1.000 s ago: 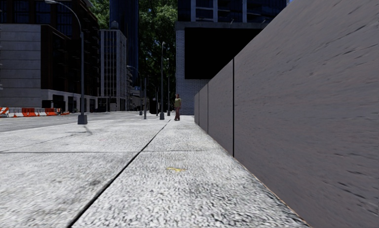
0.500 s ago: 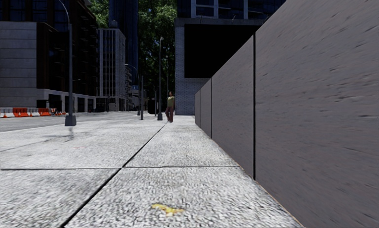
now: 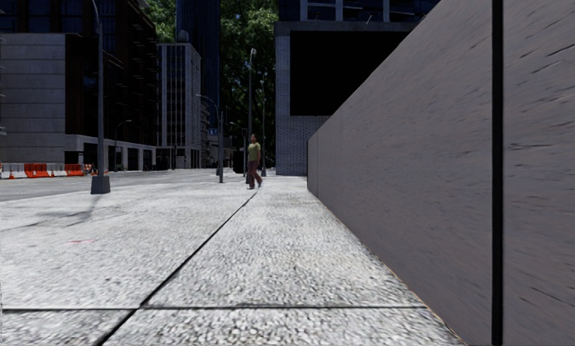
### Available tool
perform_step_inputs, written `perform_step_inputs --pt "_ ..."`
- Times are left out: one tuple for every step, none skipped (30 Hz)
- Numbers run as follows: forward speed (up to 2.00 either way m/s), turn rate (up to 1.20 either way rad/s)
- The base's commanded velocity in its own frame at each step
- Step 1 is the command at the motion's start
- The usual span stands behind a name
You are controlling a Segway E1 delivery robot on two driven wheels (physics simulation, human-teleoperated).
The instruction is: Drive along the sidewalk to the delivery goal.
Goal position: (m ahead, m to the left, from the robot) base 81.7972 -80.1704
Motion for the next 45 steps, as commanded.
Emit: perform_step_inputs --pt "2.0 0.0" --pt "2.0 0.0" --pt "2.0 0.0" --pt "2.0 0.0" --pt "2.0 0.0" --pt "2.0 0.0" --pt "2.0 0.0" --pt "2.0 0.0" --pt "2.0 0.0" --pt "2.0 0.0" --pt "2.0 0.0" --pt "2.0 0.0" --pt "2.0 0.0" --pt "2.0 0.0" --pt "2.0 0.0" --pt "2.0 0.0" --pt "2.0 0.0" --pt "2.0 0.0" --pt "2.0 0.0" --pt "2.0 0.0" --pt "2.0 0.0" --pt "2.0 0.0" --pt "2.0 0.0" --pt "2.0 0.0" --pt "2.0 0.0" --pt "2.0 0.0" --pt "2.0 0.0" --pt "2.0 0.0" --pt "2.0 0.0" --pt "2.0 0.0" --pt "2.0 0.0" --pt "2.0 0.0" --pt "2.0 0.0" --pt "2.0 0.0" --pt "2.0 0.0" --pt "2.0 0.0" --pt "2.0 0.0" --pt "2.0 0.0" --pt "2.0 0.0" --pt "2.0 0.0" --pt "2.0 0.0" --pt "2.0 0.0" --pt "2.0 0.0" --pt "2.0 0.0" --pt "2.0 0.0"
